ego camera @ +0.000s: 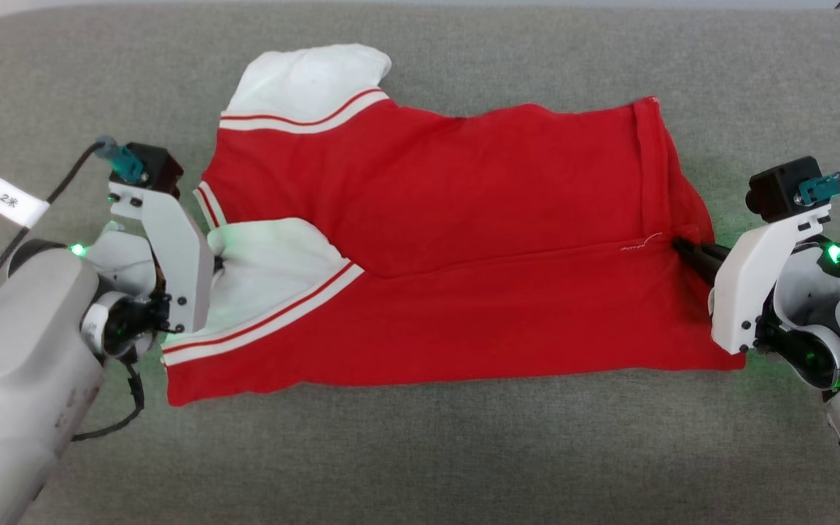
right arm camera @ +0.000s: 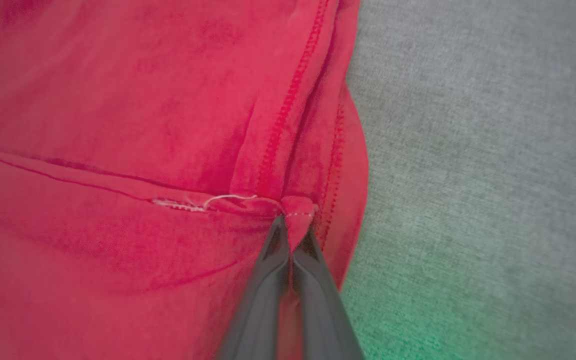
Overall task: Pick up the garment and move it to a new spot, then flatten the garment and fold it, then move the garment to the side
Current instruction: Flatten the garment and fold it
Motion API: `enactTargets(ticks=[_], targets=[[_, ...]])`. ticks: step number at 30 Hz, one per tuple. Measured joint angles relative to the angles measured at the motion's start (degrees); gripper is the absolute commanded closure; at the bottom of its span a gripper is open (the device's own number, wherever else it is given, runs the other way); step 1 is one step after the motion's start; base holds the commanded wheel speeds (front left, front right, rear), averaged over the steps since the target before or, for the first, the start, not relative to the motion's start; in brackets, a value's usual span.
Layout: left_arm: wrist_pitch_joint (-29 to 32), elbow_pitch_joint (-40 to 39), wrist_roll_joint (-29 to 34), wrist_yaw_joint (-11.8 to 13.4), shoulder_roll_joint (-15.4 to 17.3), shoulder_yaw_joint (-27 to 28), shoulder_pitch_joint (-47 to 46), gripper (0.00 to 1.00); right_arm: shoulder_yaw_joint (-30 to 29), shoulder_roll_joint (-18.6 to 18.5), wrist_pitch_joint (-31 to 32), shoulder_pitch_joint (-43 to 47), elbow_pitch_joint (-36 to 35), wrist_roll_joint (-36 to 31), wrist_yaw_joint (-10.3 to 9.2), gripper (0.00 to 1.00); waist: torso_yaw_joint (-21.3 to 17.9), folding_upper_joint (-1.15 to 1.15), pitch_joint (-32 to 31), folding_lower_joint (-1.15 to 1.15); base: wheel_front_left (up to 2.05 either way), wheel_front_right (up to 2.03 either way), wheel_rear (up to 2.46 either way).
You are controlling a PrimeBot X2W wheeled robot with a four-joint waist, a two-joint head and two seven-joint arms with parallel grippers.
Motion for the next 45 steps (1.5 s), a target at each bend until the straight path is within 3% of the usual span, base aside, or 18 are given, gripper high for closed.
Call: enactTargets(ticks=[1, 2, 5, 16, 27, 35, 45], targets=[[0.0, 0.47, -0.11, -0.34, -0.16, -0.09, -0.07, 0.11, 0.33, -0.08, -0.69, -0.05, 0.35, 0.26, 0.0, 0.7, 0.03, 0.0, -0.24, 0.0, 0.0, 0.0, 0.0], [-0.14, 0.86, -0.07, -0.48, -0.3, -0.15, -0.16, 0.0, 0.7, -0.18, -1.24, -0.07, 0.59, 0.51, 0.0, 0.6, 0.08, 0.0, -0.51, 0.0, 0.0, 0.0, 0.0], [-0.25, 1.9, -0.25, -0.48, -0.6, -0.08, -0.2, 0.0, 1.76, -1.0, -2.8, 0.02, 1.29, 1.05, -0.01, 0.0, 0.34, 0.0, -1.52, 0.0, 0.0, 0.0, 0.0], [-0.41, -0.91, -1.32, 0.51, 1.02, 0.1, 2.65, 0.0, -0.03, -2.91, -13.74, 3.76, 0.83, -0.32, -0.01, 0.0, 1.91, 0.0, -6.97, 0.0, 0.0, 0.0, 0.0], [5.91, -15.44, -5.14, 7.79, 6.75, 0.05, 12.17, 0.0, -11.69, 0.8, -25.61, 10.63, -4.99, -10.92, -0.01, 0.0, 2.91, 0.0, -11.46, 0.0, 0.0, 0.0, 0.0], [5.63, -20.91, -6.42, 11.72, 8.94, 0.38, 17.23, 0.0, -21.21, 6.32, -25.81, 17.51, -15.0, -17.14, -0.01, 0.0, 1.75, 0.0, -11.29, 0.0, 0.0, 0.0, 0.0], [2.29, -14.4, -8.03, 10.42, 6.91, 1.47, 18.66, 0.0, -26.65, 11.51, -21.16, 24.47, -26.02, -20.69, -0.01, 0.0, -0.83, 0.0, -8.92, 0.0, 0.0, 0.0, 0.0]])
